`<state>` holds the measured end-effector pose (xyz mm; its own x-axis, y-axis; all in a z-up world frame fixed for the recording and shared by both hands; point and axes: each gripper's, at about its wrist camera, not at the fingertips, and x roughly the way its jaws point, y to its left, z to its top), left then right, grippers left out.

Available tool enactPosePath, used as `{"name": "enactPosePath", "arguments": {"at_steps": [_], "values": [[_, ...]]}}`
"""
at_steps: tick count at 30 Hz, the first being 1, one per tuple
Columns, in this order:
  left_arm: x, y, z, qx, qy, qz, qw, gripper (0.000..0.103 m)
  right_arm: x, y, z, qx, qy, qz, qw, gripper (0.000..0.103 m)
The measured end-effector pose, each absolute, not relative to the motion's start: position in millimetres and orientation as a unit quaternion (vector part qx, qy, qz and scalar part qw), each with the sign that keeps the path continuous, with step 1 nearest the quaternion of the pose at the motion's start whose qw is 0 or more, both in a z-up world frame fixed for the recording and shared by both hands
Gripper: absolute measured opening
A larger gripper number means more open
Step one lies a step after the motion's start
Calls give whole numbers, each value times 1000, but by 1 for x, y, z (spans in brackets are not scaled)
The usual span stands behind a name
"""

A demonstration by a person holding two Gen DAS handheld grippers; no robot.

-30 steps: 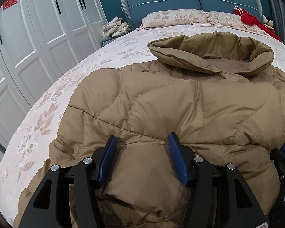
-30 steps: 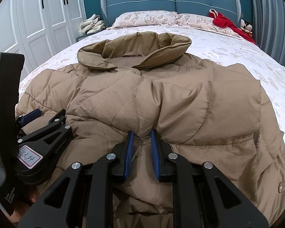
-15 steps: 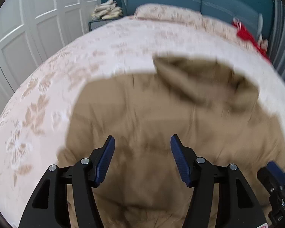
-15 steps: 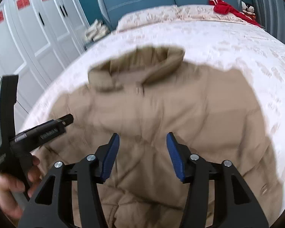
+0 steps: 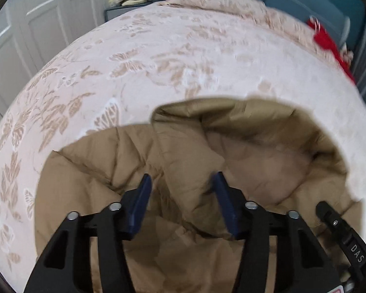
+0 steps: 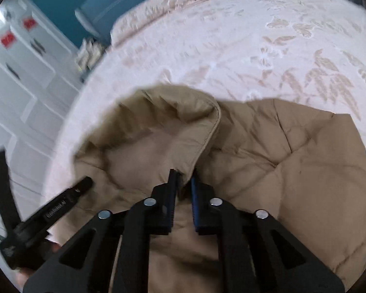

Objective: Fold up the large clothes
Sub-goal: 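Lift the hem with both grippers and fold it over toward the collar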

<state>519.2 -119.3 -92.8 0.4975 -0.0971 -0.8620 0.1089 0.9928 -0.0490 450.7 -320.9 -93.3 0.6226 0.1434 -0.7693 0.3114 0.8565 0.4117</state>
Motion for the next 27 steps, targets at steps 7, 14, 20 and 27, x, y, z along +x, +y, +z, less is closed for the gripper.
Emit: {"name": "enactPosePath", "arguments": {"at_steps": [7,14,20,27], "values": [[498,-120,-124,43,439,-53,896,51,442,-303,-116,159,412,-59,895,4],[493,-126,-130,49,418,-41,906,52,442,-298,-123,136,394,-69,906,4],[490,-128,-131,54,408,-36,911,52,439,-298,-124,136,384,-68,911,4],[490,-130,-133,58,402,-32,913,52,436,-295,-126,137,376,-68,914,4]]}}
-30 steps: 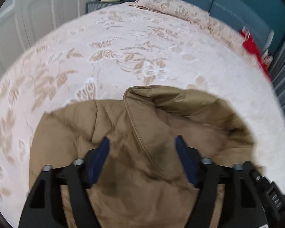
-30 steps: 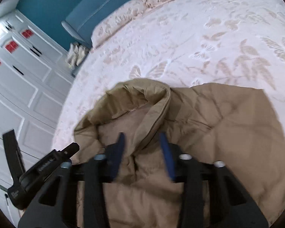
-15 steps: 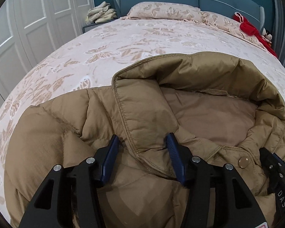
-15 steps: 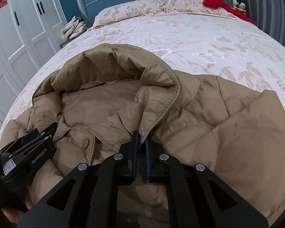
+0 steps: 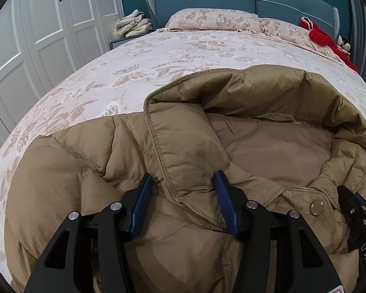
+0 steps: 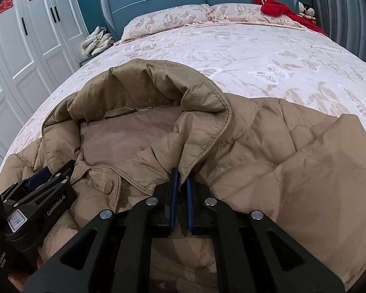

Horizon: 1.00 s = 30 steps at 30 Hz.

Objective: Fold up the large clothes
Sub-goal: 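Lift the hem with both grippers and fold it over toward the collar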

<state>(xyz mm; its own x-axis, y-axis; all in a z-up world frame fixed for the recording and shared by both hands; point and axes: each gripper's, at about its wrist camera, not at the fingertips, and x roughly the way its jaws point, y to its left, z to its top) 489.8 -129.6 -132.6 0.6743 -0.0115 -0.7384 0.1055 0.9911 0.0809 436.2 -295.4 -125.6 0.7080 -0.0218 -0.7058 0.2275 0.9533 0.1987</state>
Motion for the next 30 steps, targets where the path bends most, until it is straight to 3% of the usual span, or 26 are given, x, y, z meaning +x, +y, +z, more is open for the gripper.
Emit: {"name": "enactPosePath", "arguments": {"at_steps": [8,11,17,24,30], "values": [[490,-129,-130,54,410,-35,910,53,435,-297,-120,147,392,-64,906,7],[486,-113,-116,25,431,-58,900,54,426,-308,-108,175,414,-48,892,13],[488,-68,-53,10,388,-58,920,60,404,-340,-60,164,416,-50,893,17],[576,-88,3,15,389,-23,921,60,488,-357,22,221,353,-55,907,17],[609,-131,-37,27,441,-20,897,60,544,-347,-22,242,388,-78,886,17]]}}
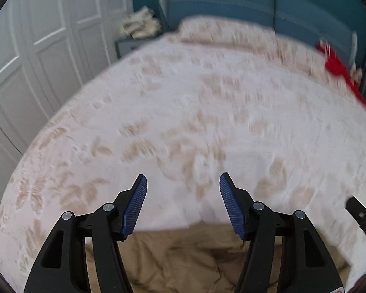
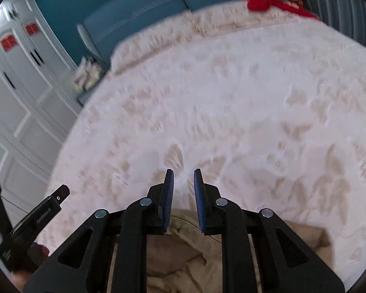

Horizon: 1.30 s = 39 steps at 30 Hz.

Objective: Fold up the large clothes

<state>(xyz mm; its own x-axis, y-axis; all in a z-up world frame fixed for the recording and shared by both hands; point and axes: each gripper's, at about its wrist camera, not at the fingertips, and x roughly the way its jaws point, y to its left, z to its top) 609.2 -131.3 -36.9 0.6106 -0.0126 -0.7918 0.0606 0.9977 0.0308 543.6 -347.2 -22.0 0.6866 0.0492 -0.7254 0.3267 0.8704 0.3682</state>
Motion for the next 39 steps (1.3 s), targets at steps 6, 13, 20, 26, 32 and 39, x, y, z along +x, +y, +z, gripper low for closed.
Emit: {"name": "enactPosePath", "arguments": {"at_steps": [6,13,20,26,32,39], "values": [[572,-136,-108,42,480,-56,874,57,511,-322,-84,200,430,-39,880,13],[541,-132,-132,61,430,-71,898,58,489,-314,-112,159,418,-24,894,11],[539,-150,-141,107,407,-41,906,59,493,-300,-120,109,407,-50,906,11],[536,-150,-143,111,394,-35,912,59,493,-299,-123,103,396,-53,911,11],[535,-152,-145,115,387,-30,914,59,492,-297,-124,98,391,-55,913,11],[535,-152,-146,118,383,-27,916,59,493,-296,-124,96,389,-56,915,11]]}}
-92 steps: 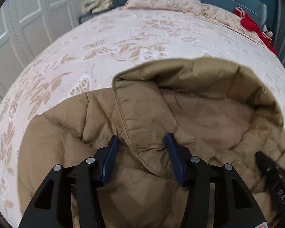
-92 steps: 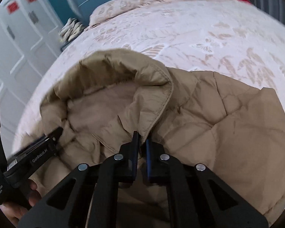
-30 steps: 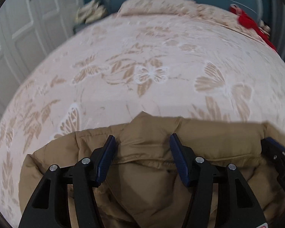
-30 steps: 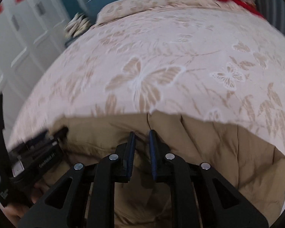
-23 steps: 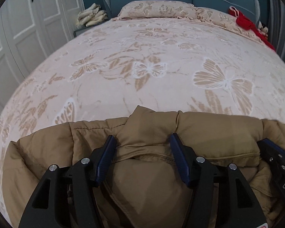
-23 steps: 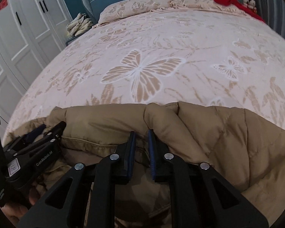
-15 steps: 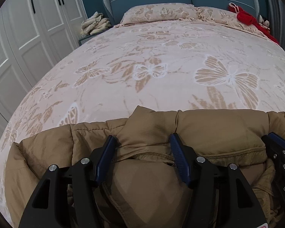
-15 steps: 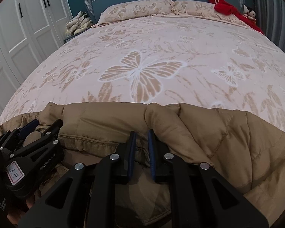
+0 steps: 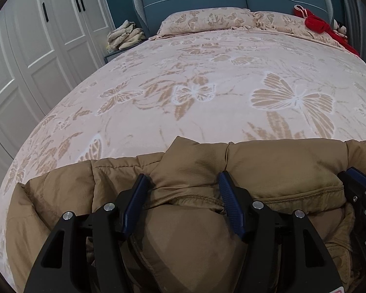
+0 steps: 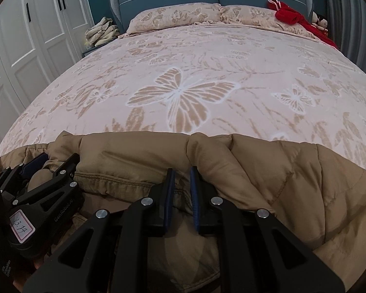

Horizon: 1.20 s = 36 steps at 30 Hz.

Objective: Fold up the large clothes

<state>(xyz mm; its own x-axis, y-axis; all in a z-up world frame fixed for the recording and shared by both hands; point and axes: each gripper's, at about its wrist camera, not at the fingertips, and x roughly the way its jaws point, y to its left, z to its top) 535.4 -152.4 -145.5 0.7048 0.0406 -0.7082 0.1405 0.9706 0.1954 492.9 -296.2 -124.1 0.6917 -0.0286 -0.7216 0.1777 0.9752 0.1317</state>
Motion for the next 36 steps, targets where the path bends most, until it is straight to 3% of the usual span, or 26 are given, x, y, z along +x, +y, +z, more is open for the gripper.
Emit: {"name": "enactPosePath", "arguments": {"at_steps": [31,34,35,36], "values": [[536,-148,-141,110,390,-28,914,60,495,-299,-120,100,386,-54,915,12],[528,-139,-125,104,411,-39,905,67,490,-306,-110,127,399,-44,907,15],[519,-133,-116,103,416,-39,903,77,479,-310,-100,146,402,-40,903,17],[507,-126,-105,96,416,-40,903,84,466,-314,-91,164,397,-37,902,26]]}}
